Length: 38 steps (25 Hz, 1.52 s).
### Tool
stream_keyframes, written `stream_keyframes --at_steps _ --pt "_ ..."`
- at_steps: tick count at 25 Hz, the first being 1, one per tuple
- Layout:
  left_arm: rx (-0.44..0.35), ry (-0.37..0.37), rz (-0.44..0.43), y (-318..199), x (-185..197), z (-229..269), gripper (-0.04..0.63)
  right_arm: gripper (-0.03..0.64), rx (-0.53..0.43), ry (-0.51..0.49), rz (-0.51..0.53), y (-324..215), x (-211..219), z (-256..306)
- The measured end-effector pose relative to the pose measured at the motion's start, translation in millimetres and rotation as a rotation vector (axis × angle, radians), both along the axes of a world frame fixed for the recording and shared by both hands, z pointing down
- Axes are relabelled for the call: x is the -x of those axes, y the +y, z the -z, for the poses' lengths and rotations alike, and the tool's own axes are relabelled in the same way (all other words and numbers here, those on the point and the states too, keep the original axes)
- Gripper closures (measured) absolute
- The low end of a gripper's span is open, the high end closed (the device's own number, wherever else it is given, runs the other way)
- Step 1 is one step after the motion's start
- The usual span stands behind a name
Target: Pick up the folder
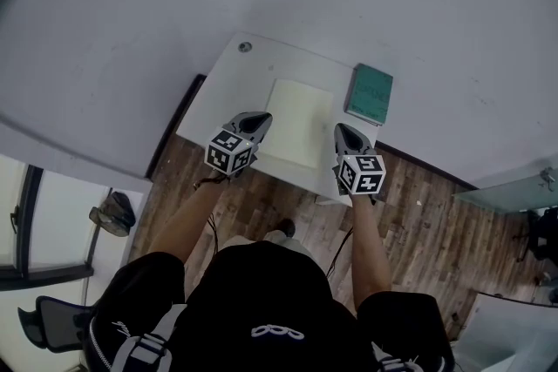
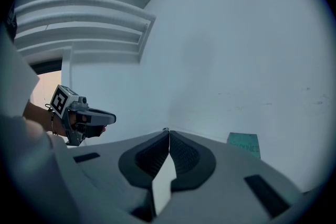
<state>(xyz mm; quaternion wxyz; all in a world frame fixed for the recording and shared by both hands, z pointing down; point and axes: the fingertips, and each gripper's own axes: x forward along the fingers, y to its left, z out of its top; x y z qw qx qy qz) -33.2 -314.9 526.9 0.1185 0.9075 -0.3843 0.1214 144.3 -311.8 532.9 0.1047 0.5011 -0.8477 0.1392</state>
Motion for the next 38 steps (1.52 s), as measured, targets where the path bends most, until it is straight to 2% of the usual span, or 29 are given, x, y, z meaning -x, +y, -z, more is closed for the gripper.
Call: stream_keyframes --at_steps 14,26,31,32,33,34,36,38 --pt "0.078 -0.041 0.056 12.4 7.7 -52.9 0.574 0.592 0.088 0.005 0.031 -0.4 -14.8 -47.8" --pt "0.166 -0.045 0.073 -19.9 13.0 -111.4 0.573 0.592 0.291 0.014 0.051 -12.9 -21.1 -131.8" --pt "0.263 -0.050 0.059 -45.5 16.0 -142.6 0.572 0.588 0.375 -0.041 0.047 -30.5 -20.3 -158.2" --pt "0.283 -0.047 0.059 -52.6 17.8 -148.3 0.570 0.565 0.392 -0.057 0.042 -35.8 -20.1 -163.0" --pt "0.303 -0.040 0.055 -59.5 18.9 -153.5 0.552 0.476 0.411 -0.072 0.038 -40.7 -19.7 -168.2" --pt "0.324 -0.032 0.047 -65.9 19.5 -158.8 0.501 0.399 0.430 -0.083 0.035 -45.2 -19.2 -173.6" --pt "0.367 -0.021 0.028 -77.0 20.0 -170.9 0.418 0.378 0.460 -0.093 0.027 -53.5 -18.4 -184.1" --pt "0.404 -0.013 0.010 -87.1 21.2 -183.5 0.376 0.370 0.487 -0.093 0.017 -61.5 -16.9 -196.1"
